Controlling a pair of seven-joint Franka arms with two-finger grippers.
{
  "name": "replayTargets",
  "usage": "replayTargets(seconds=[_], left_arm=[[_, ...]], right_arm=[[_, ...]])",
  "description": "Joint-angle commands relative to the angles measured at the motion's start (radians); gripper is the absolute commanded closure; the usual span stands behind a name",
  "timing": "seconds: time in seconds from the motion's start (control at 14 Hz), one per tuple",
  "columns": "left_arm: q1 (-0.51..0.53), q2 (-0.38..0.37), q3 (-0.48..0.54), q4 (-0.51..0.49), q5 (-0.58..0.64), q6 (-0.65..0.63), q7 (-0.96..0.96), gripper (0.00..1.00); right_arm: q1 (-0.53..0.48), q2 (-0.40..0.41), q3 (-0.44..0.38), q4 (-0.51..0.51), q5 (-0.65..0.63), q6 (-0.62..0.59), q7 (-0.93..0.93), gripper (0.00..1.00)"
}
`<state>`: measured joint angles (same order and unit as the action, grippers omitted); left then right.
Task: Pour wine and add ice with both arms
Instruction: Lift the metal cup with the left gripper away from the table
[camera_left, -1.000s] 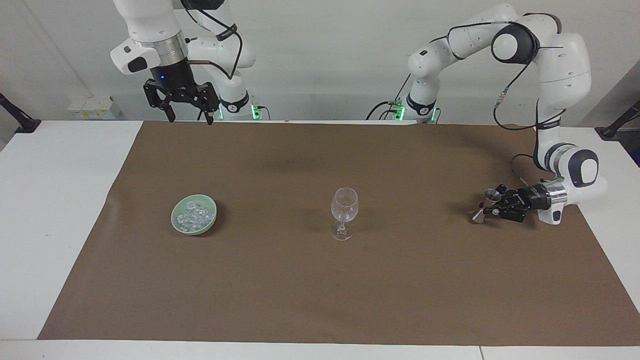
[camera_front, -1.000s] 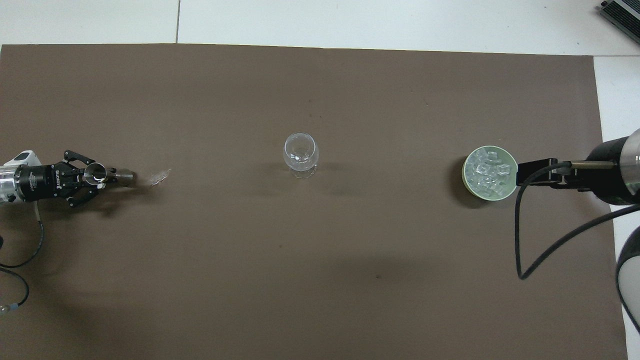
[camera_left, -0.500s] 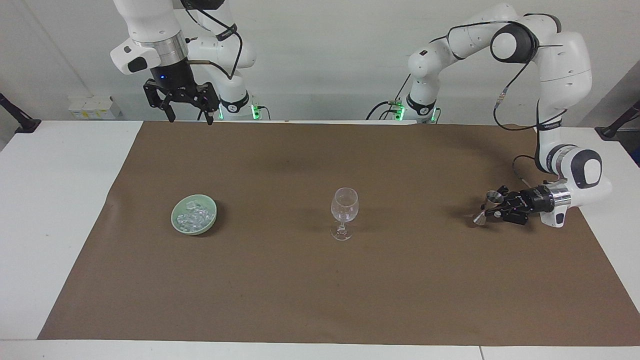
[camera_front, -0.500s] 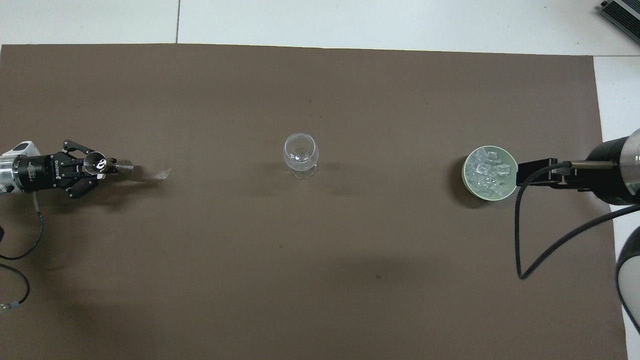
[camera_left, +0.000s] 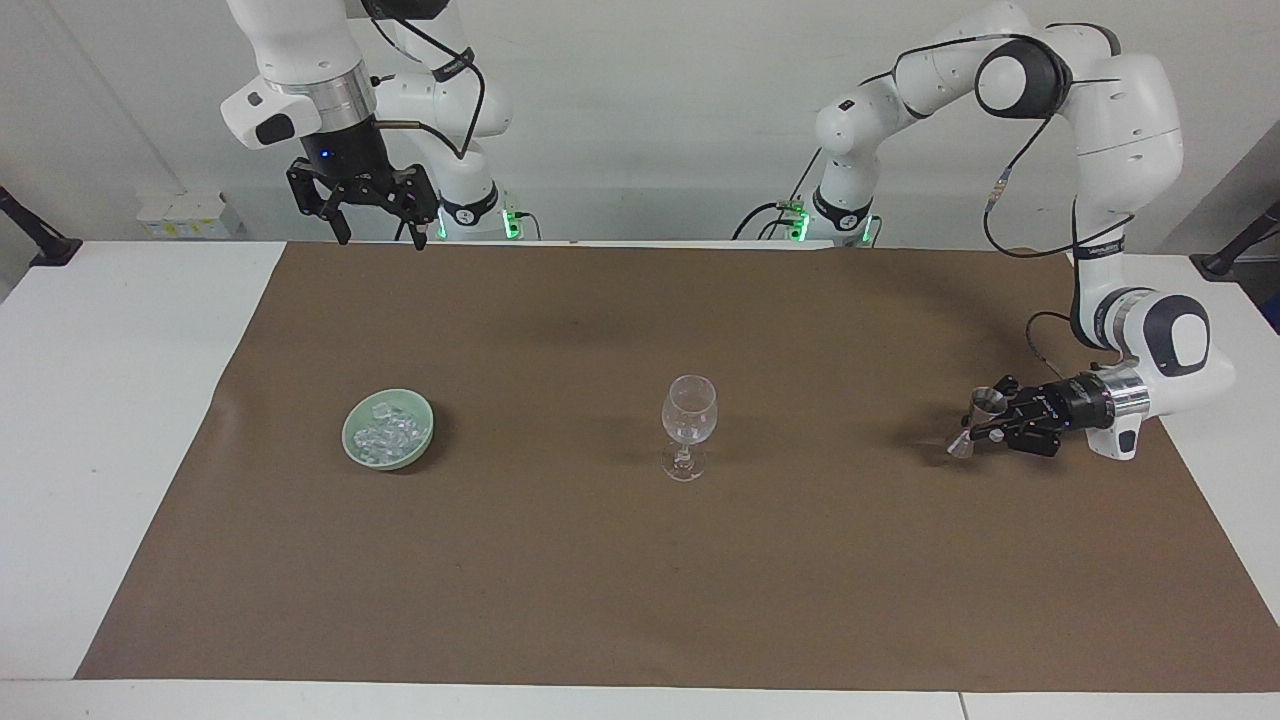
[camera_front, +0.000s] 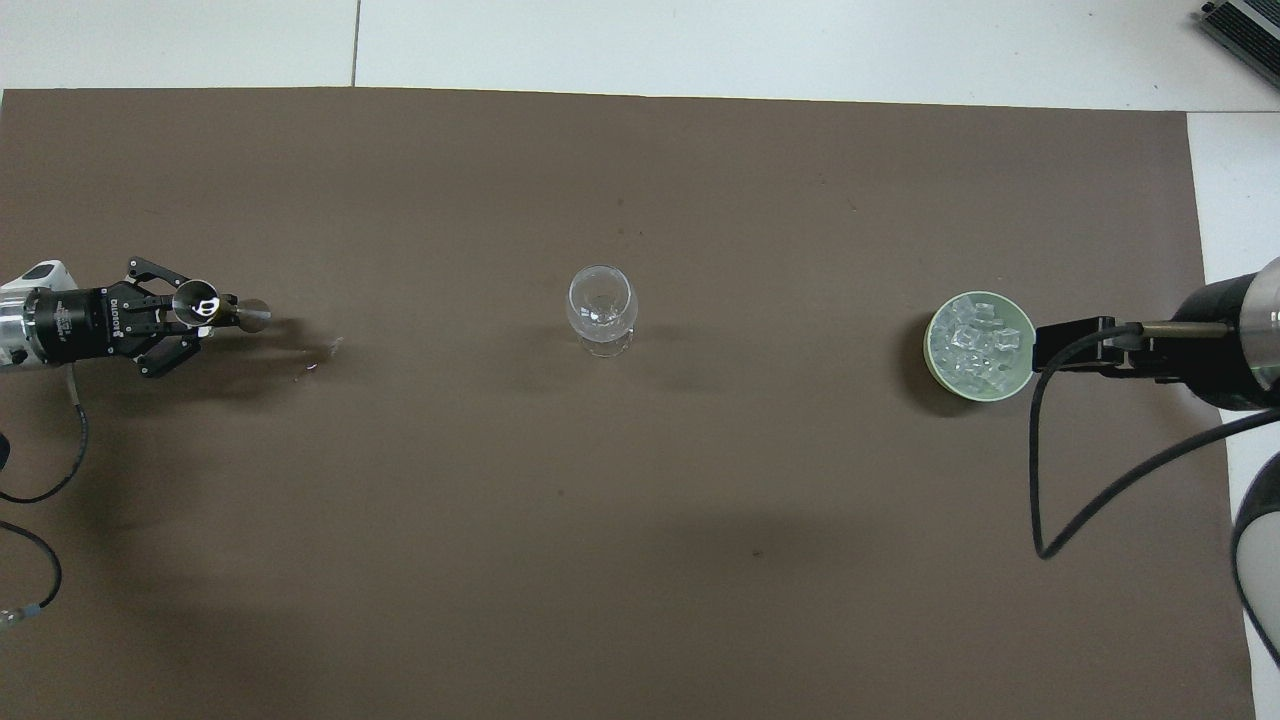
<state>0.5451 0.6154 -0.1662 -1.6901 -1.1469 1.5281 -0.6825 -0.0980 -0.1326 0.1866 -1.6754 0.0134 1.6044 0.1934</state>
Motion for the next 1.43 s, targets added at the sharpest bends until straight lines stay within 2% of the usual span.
replayTargets(seconds=[0.0, 0.5, 0.93, 1.14, 1.36], left_arm=[[-0.046, -0.055, 0.010, -0.011, -0.033, 0.049, -0.060, 1.00], [-0.141, -0.126, 0.010, -0.054, -0.097, 0.156, -0.134, 1.00], [-0.234, -0.246, 0.010, -0.198, -0.197, 0.294, -0.135, 1.00], [-0.257, -0.272, 0.010, -0.221, -0.214, 0.332, -0.146, 1.00], [-0.304, -0.345, 0.008, -0.278, -0.229, 0.426, -0.160, 1.00]], right_arm=[[-0.014, -0.004, 0.007, -0.001, 0.017, -0.009, 0.008, 0.00], [-0.014, -0.004, 0.007, -0.001, 0.017, -0.009, 0.008, 0.00], [-0.014, -0.004, 0.007, -0.001, 0.017, -0.009, 0.008, 0.00], [-0.014, -0.004, 0.007, -0.001, 0.017, -0.009, 0.006, 0.00], [-0.014, -0.004, 0.007, -0.001, 0.017, -0.009, 0.006, 0.00]])
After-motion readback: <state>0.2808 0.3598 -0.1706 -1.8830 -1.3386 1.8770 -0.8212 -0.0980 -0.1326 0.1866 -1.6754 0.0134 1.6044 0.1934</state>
